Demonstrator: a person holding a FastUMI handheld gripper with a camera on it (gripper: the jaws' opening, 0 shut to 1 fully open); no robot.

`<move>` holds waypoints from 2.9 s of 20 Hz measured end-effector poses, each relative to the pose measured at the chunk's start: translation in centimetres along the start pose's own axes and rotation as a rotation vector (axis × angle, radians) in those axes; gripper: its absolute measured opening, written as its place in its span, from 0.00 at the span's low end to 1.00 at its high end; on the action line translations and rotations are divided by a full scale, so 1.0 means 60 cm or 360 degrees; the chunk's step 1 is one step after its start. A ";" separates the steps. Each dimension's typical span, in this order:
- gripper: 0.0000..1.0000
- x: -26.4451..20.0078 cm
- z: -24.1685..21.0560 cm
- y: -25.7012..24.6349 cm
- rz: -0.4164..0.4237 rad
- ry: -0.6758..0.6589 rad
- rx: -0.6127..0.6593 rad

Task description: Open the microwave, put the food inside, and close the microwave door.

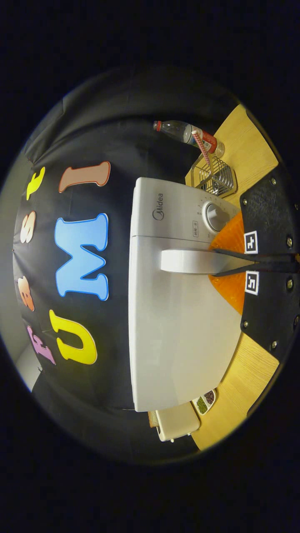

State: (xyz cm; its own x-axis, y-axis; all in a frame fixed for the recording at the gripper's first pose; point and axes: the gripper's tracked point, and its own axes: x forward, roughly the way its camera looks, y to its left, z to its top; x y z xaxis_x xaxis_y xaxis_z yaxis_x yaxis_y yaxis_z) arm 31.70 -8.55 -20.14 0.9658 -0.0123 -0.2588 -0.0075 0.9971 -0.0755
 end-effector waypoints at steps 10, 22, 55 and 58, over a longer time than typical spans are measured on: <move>0.01 -0.152 -0.023 0.067 -0.0004 0.0029 0.0067; 0.13 -0.303 -0.048 0.214 0.0254 0.0057 0.0070; 0.34 -0.464 -0.059 0.559 0.0769 0.0094 -0.0060; 0.34 -0.482 -0.056 0.611 0.0887 0.0101 -0.0065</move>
State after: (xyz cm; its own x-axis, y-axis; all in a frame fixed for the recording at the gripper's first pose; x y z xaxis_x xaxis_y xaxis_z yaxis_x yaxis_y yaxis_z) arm 2.63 28.11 -18.69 0.7954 0.5099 -0.3277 -0.5236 0.8503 0.0521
